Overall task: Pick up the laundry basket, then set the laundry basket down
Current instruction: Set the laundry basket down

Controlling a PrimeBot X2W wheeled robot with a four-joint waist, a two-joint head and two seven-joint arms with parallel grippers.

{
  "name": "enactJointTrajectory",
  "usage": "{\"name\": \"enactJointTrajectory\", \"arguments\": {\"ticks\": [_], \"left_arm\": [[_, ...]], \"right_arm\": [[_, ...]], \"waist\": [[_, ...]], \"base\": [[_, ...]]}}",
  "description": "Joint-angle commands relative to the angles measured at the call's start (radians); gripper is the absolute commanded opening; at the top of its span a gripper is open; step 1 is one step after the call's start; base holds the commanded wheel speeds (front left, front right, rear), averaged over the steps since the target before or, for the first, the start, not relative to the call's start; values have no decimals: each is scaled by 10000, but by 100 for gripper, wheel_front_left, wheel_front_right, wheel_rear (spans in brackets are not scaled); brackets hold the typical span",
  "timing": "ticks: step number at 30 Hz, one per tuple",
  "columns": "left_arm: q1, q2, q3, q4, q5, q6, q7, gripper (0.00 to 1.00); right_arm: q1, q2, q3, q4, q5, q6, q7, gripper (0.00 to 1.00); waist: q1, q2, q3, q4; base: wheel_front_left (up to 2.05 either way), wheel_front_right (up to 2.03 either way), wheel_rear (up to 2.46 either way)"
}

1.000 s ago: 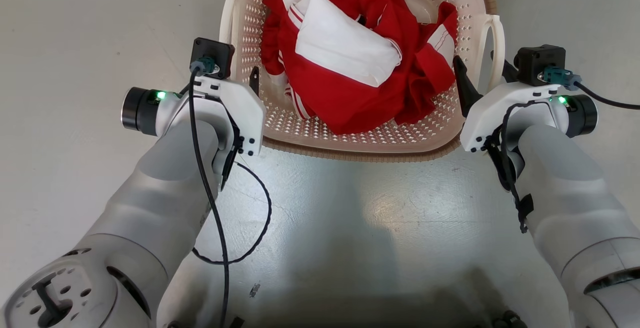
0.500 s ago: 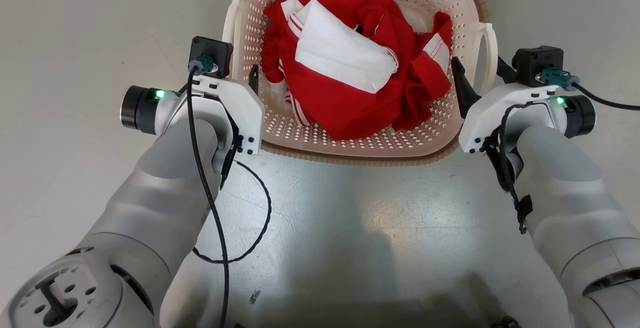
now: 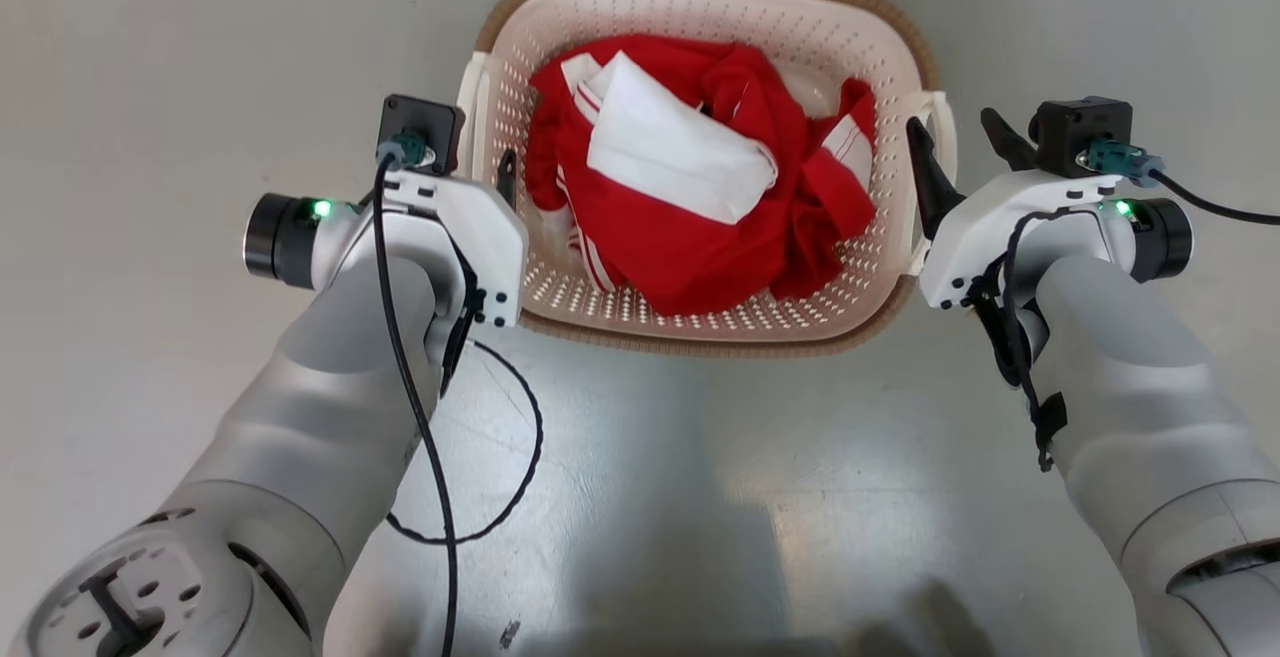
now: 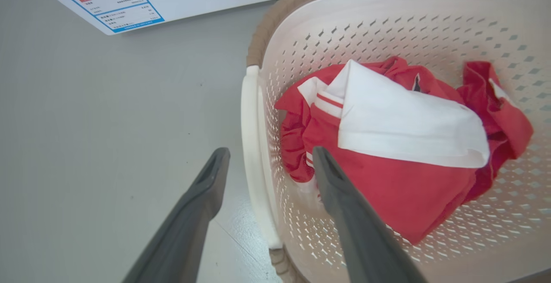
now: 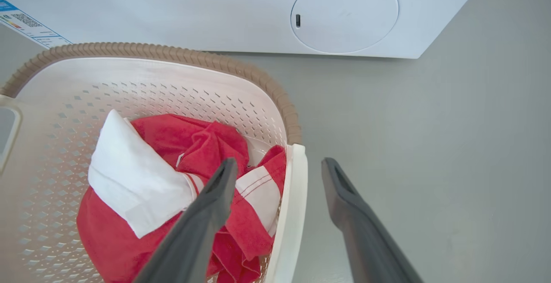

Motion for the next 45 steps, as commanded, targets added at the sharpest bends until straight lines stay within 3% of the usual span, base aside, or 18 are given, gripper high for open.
{"name": "enactJointTrajectory", "arguments": {"ticks": [1,22,32,45], "left_arm": [[213,199,112,21,-117,-36,-153,100],[1998,207,720,-197,-316,-467,-479,100],[3128,625,2079,-1557,459,-343,-483,100],[5643,1289,5226,-4504,2898,67,-484,100]], "right_arm": [[500,218,35,-83,-54,60,-140,100],[2435,218,-1025,-1144,-845,60,-141,100],[3783,218,-1000,-2079,-958,60,-141,100],[5489,218,-1276,-4143,-1532,60,-141,100]], "waist": [[0,0,-265,-23],[0,0,-3531,-51],[0,0,-5194,79],[0,0,-6910,333]], "base": [[0,0,0],[0,0,0],[0,0,0],[0,0,0]]}}
